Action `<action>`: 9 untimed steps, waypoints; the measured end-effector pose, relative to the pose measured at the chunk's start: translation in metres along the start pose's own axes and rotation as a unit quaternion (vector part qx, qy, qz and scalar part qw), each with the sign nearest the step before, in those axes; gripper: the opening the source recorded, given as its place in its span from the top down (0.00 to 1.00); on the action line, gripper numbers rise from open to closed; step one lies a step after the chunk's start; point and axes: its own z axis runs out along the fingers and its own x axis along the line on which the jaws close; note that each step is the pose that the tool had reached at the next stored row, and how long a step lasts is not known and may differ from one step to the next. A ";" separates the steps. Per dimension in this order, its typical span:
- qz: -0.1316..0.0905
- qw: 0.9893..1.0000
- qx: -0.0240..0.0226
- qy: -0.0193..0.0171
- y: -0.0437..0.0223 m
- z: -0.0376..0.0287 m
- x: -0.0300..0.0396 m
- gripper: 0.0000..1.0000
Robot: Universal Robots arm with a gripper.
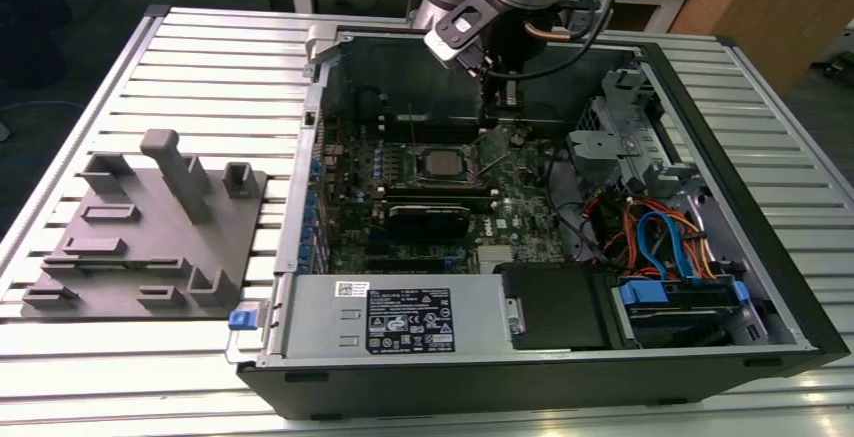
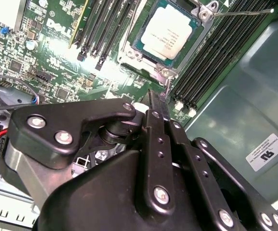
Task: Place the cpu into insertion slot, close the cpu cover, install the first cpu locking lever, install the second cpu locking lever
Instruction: 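Close the cpu cover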
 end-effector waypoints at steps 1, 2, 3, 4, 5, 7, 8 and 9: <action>0.000 1.000 0.000 0.000 0.0003 0.0000 0.0001 0.89; 0.000 1.000 0.000 0.000 0.0005 0.0000 0.0001 0.89; 0.000 1.000 0.000 0.000 0.0008 0.0000 0.0002 0.89; 0.000 1.000 0.000 0.000 0.0011 0.0000 0.0002 0.89; 0.000 1.000 0.000 0.000 0.0013 0.0000 0.0002 0.89; 0.000 1.000 0.000 0.000 0.0016 0.0000 0.0002 0.89; 0.000 1.000 0.000 0.000 0.0019 0.0000 0.0002 0.89; 0.000 1.000 0.000 0.000 0.0022 0.0001 0.0002 0.89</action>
